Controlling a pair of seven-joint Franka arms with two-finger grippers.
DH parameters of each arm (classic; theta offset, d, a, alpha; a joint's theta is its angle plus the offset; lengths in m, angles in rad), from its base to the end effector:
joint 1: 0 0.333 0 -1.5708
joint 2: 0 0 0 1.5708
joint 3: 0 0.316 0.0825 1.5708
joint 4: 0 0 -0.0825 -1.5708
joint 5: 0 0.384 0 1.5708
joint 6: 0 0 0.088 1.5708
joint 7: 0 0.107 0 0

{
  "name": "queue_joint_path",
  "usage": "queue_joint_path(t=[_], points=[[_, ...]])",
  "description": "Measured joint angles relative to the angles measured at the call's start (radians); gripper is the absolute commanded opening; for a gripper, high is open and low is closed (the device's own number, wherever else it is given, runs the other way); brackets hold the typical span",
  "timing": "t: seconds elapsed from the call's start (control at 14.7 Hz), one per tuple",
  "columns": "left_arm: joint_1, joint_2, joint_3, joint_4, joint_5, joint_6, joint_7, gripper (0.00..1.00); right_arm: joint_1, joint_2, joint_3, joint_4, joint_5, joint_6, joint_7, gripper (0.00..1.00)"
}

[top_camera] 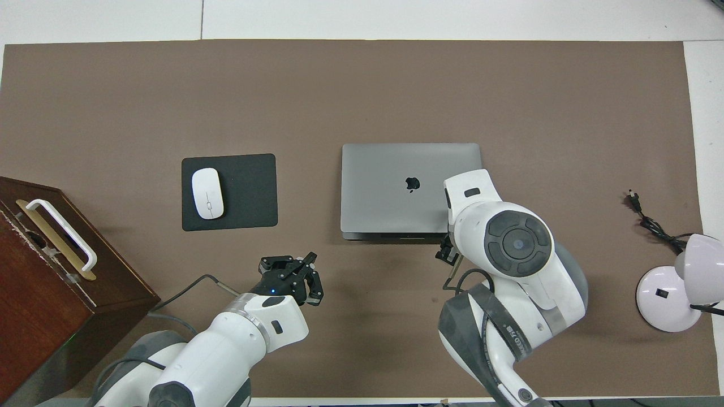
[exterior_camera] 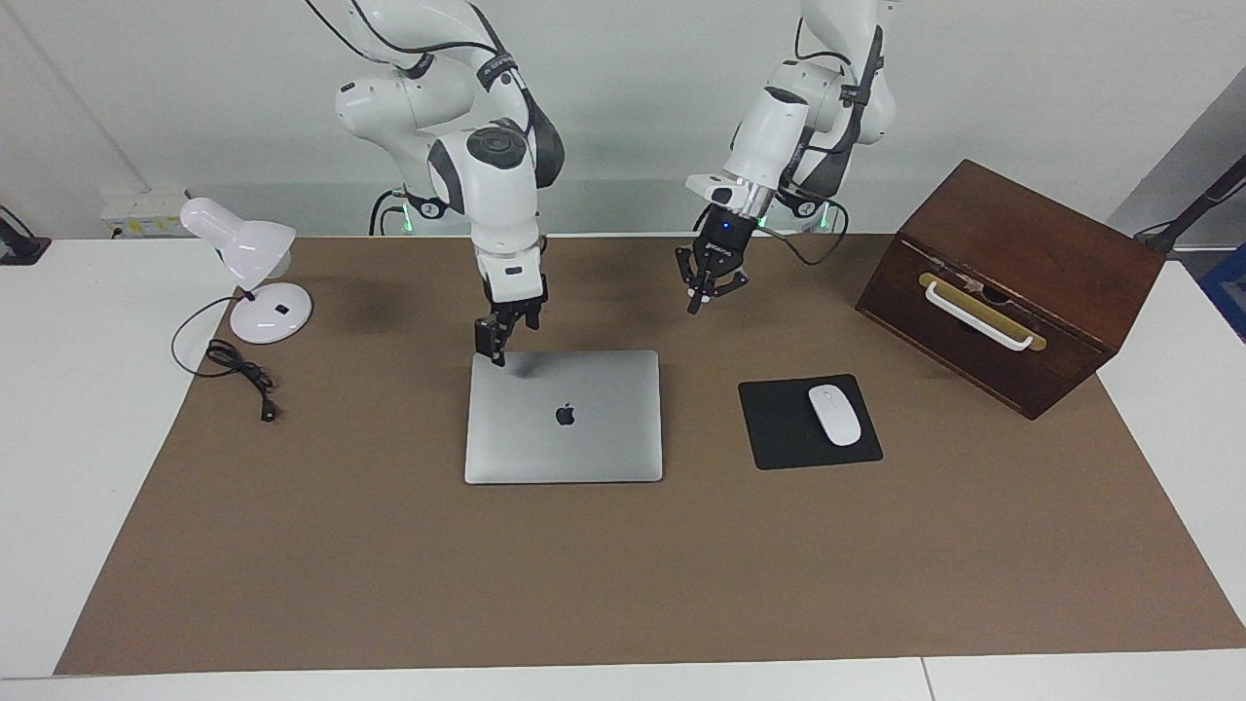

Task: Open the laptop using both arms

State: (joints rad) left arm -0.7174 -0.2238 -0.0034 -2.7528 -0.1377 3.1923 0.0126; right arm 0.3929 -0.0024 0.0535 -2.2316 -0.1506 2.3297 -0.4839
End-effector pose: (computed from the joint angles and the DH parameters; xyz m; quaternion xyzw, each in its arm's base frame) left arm 0.3338 -0.2762 0.3621 0.9042 -0.2766 0.2982 0.1302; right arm 0.4831 0.2284 0.3820 0.8681 0.4905 0.0490 0.0581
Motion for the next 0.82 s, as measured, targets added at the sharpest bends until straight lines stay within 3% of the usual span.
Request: queue_joint_path(t=[0.41,0.82], points=[[-0.051,0.177,0.0,-0.002,0.0,0.247,-0.035,0.0,0.015,0.029,0.002,-0.005,0.0,0.007,0.039,1.0],[-0.055,0.251,0.001,0.032,0.0,0.29,-0.037,0.0,0.033,0.059,0.002,-0.009,0.0,0.034,0.058,1.0]])
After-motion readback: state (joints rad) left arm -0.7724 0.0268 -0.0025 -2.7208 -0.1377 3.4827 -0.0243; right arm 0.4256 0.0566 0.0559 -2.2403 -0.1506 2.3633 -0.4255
